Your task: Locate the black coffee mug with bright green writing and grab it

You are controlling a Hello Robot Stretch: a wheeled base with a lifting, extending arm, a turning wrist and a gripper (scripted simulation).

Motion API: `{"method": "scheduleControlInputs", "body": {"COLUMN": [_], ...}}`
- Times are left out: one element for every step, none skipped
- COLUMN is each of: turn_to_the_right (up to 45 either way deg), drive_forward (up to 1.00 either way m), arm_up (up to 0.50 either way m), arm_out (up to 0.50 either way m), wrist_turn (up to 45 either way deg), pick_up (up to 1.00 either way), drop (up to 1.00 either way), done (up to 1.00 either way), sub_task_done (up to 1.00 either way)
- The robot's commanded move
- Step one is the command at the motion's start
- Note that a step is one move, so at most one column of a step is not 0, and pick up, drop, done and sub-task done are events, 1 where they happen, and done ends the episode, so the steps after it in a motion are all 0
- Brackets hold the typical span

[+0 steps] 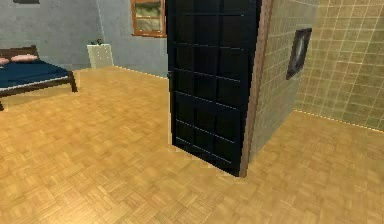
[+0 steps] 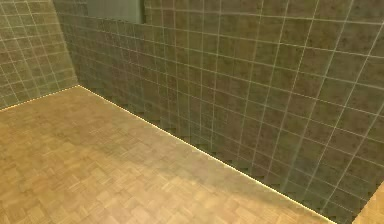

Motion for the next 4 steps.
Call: {"method": "scheduleControlInputs", "body": {"turn_to_the_right": [0.0,-30.0,0.0,-3.0], "drive_forward": [0.4,0.0,1.0,0.0], "arm_up": [0.0,0.0,0.0,0.0], "arm_out": [0.0,0.0,0.0,0.0], "wrist_turn": [0.0,0.0,0.0,0.0], "pick_up": [0.0,0.0,0.0,0.0], "drop": [0.0,0.0,0.0,0.0], "done": [0.0,0.0,0.0,0.0], "sub_task_done": [0.0,0.0,0.0,0.0]}}
